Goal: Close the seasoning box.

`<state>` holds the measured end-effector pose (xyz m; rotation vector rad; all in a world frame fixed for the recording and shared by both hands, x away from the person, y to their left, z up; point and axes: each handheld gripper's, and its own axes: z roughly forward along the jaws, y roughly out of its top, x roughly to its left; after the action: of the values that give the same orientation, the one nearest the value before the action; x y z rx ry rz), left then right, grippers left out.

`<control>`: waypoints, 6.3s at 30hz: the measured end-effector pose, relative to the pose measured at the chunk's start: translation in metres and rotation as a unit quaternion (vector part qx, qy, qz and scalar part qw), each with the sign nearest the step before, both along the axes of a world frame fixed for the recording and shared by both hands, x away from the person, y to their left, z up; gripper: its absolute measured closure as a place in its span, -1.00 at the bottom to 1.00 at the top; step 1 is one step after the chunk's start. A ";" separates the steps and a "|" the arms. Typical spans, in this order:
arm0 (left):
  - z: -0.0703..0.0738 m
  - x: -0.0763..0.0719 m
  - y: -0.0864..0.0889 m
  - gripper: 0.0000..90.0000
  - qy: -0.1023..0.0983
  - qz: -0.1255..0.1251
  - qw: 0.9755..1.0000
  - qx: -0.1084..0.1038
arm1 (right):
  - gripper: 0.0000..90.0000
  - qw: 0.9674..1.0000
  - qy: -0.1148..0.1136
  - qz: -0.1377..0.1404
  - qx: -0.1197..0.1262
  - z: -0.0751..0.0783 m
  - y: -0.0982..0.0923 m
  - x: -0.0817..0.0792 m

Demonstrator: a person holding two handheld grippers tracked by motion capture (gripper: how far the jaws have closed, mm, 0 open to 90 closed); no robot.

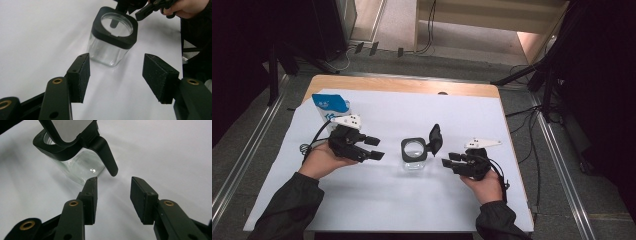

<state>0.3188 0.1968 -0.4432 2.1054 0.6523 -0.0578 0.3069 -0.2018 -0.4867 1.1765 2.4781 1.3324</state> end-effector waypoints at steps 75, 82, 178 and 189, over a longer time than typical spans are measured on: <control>0.033 0.065 0.142 0.08 -0.029 0.120 0.992 0.011 | 0.10 1.000 -0.012 0.003 0.008 -0.002 -0.005 0.010; 0.028 0.070 0.138 0.39 -0.027 0.109 0.993 0.017 | 0.10 1.000 -0.014 0.005 0.004 -0.003 -0.006 0.006; 0.070 -0.035 0.050 1.00 0.031 0.089 0.995 -0.022 | 0.54 0.987 -0.023 0.157 0.013 0.002 0.181 -0.045; 0.082 -0.045 0.052 1.00 0.029 0.094 0.995 -0.033 | 0.51 0.992 -0.017 0.126 0.021 -0.013 0.194 -0.040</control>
<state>0.2738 0.2486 -0.3617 1.9764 0.8695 -0.0345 0.2666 -0.0080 -0.4995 0.8614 2.6574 1.4556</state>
